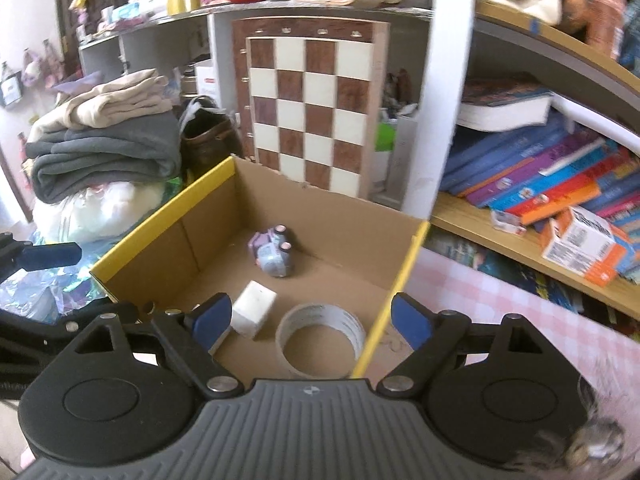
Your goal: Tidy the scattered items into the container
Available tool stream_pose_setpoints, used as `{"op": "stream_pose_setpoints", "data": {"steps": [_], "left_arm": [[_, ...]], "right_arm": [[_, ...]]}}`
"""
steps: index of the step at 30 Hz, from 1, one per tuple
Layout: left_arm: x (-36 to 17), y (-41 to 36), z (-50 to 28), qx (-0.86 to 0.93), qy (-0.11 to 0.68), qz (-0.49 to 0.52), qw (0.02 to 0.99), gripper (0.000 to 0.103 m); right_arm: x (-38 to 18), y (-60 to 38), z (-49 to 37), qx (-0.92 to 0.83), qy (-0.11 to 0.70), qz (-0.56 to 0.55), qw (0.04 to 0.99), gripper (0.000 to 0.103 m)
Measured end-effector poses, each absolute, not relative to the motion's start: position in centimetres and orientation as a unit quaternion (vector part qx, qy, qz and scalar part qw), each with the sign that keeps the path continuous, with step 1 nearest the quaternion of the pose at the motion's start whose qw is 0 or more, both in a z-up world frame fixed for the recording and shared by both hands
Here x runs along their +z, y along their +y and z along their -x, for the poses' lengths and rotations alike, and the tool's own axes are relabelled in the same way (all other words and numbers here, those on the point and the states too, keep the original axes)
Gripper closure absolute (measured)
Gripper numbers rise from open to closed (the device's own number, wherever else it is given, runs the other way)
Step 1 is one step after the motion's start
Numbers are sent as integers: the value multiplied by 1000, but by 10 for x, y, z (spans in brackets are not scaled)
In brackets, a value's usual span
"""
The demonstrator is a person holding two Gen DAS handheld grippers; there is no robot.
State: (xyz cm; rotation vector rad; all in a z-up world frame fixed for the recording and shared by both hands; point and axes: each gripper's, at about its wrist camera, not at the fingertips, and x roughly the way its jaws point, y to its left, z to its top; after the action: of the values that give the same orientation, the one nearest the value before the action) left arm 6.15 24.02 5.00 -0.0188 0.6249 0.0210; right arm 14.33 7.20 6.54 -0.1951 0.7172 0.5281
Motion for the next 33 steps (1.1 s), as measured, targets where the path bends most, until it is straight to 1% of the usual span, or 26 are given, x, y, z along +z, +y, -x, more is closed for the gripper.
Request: {"op": "stream_pose_setpoints", "data": {"steps": [4,19,33], "left_arm": [[47,237,-62,9,315,5,949,8],[38,227,-61,10,341,2,940,8],[32,225,-58,25,357,10,934,7]], "right_arm": [[63,61,-133,236,349,84,903,14],[34,56,-102,216,376,103,895,12],[33,49,-99,204,378,100,897,10]]}}
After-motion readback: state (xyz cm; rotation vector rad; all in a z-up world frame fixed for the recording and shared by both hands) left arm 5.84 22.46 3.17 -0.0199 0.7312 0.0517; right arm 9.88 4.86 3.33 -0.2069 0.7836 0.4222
